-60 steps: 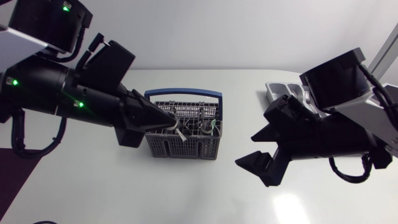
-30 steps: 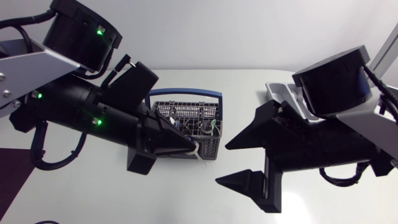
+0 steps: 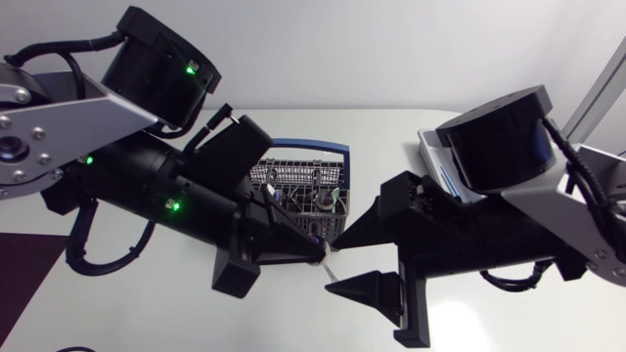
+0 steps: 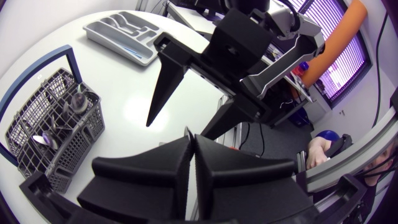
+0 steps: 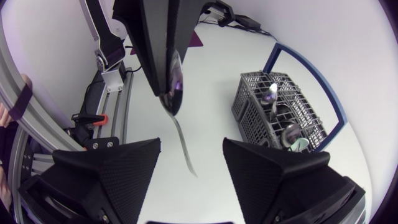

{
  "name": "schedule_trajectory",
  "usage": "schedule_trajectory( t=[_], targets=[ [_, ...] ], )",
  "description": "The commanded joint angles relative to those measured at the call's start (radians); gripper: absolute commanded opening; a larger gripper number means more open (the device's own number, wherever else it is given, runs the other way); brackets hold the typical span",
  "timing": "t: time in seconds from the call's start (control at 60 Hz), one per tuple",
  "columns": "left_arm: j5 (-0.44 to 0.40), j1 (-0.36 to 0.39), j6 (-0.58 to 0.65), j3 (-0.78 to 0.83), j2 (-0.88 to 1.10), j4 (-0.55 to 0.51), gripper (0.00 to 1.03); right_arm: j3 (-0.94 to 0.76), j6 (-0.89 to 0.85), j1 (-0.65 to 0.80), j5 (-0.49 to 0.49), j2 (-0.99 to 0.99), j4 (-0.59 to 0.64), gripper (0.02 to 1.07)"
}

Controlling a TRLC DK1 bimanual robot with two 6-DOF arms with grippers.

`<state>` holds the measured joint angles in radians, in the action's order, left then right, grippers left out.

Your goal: Unload the cutlery basket into the drawer organizer.

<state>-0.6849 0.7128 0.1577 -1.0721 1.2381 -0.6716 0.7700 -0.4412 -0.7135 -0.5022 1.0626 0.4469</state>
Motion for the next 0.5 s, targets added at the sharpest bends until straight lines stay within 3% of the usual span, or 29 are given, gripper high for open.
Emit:
schedule_trajectory(
  t=[0.0,0.117,0.317,0.483],
  targets=[
    [-0.025,0.008,0.003,0.004,0.011,0.006,0.04,-0.034,-0.025,-0.014,-0.01,0.022,-0.019,0.55],
    [-0.03,0.008,0.003,0.006,0.011,0.004,0.04,-0.041,-0.027,-0.018,-0.015,0.031,-0.039,0.42],
    [-0.033,0.004,0.005,0.009,0.009,0.004,0.04,-0.037,-0.027,-0.021,-0.016,0.042,-0.043,0.37],
    [-0.033,-0.003,0.009,0.012,0.008,0.004,0.04,-0.029,-0.024,-0.023,-0.021,0.054,-0.045,0.2]
  ],
)
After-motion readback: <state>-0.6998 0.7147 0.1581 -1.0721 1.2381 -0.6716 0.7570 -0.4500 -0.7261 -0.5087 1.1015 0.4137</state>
